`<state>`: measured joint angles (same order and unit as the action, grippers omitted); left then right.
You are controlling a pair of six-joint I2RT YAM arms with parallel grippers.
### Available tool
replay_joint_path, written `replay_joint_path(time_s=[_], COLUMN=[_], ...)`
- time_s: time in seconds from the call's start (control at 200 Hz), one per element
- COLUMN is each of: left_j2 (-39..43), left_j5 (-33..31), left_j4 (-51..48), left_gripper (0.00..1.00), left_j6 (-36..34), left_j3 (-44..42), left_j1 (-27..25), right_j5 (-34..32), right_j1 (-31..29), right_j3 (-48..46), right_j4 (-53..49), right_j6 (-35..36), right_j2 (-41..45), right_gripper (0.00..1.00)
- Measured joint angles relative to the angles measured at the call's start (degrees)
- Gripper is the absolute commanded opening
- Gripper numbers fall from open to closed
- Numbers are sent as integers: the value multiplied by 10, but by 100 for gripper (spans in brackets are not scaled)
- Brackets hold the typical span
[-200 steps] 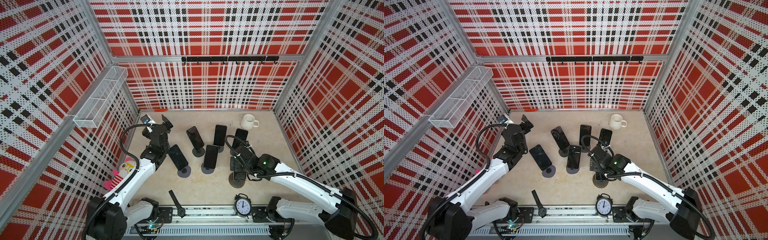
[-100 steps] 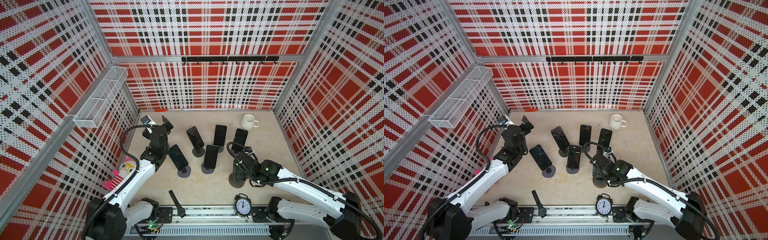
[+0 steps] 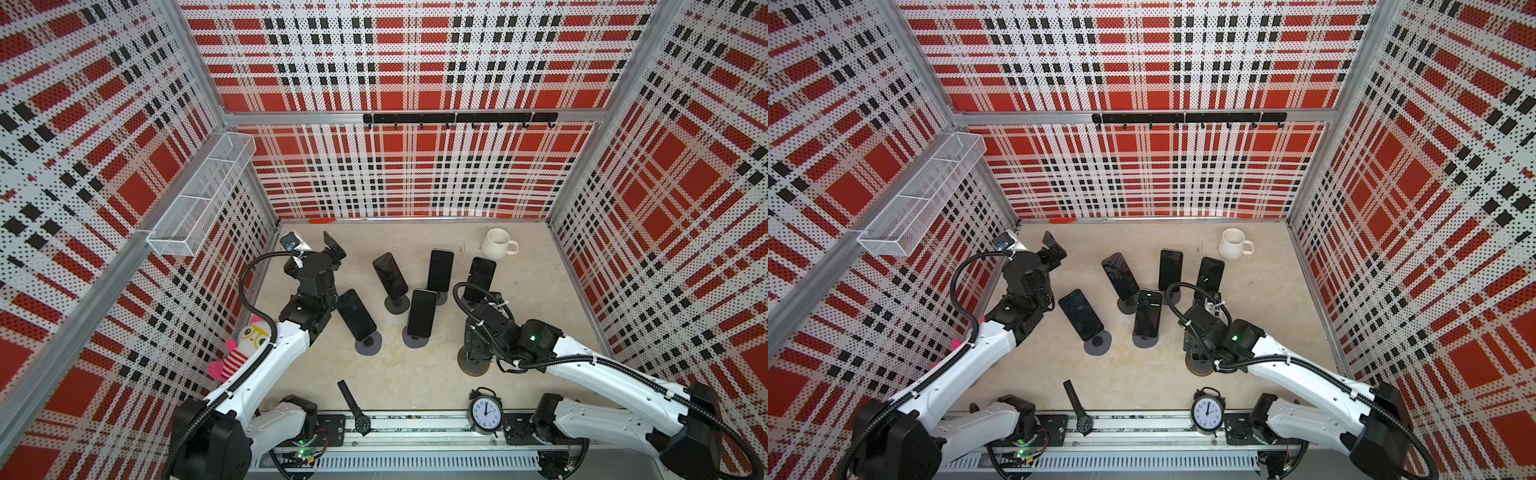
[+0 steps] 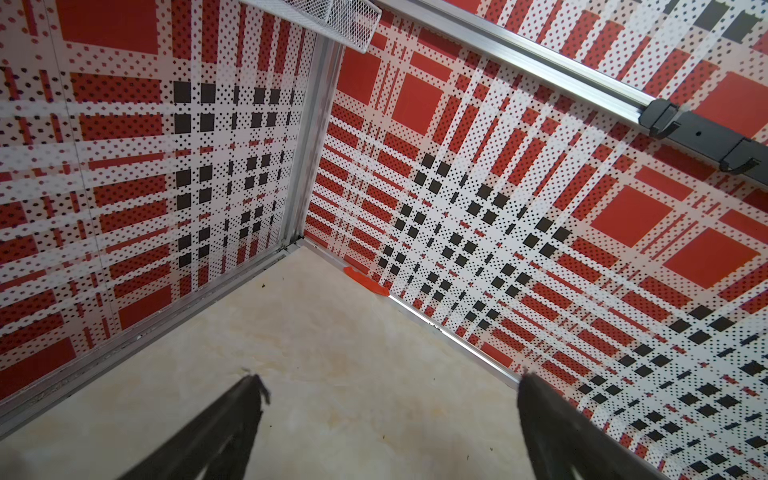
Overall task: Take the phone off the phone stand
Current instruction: 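Close the right gripper on the top of the nearest black phone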
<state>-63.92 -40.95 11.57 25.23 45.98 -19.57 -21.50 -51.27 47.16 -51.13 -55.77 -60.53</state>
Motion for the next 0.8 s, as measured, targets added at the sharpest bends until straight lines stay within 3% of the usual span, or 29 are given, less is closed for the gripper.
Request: replay_joint_path(time_s=[0.215,0.556,0.802], left_j2=[0,0,3], left_j5=[1,11,16], left_j4=[0,2,5], left_gripper=[98,98,98], left_j6=[0,0,0], left_j3=[-1,-4,-13], left_j1=[3,5,8], right_j5=[-7,-12,-17], right_j1=[0,-2,-5], right_j3=[1,8,8], right_j4=[0,-5,-5], right_j6=[1,2,-2], right_j2=[-6,-18,-23], right_gripper=[77,81,78])
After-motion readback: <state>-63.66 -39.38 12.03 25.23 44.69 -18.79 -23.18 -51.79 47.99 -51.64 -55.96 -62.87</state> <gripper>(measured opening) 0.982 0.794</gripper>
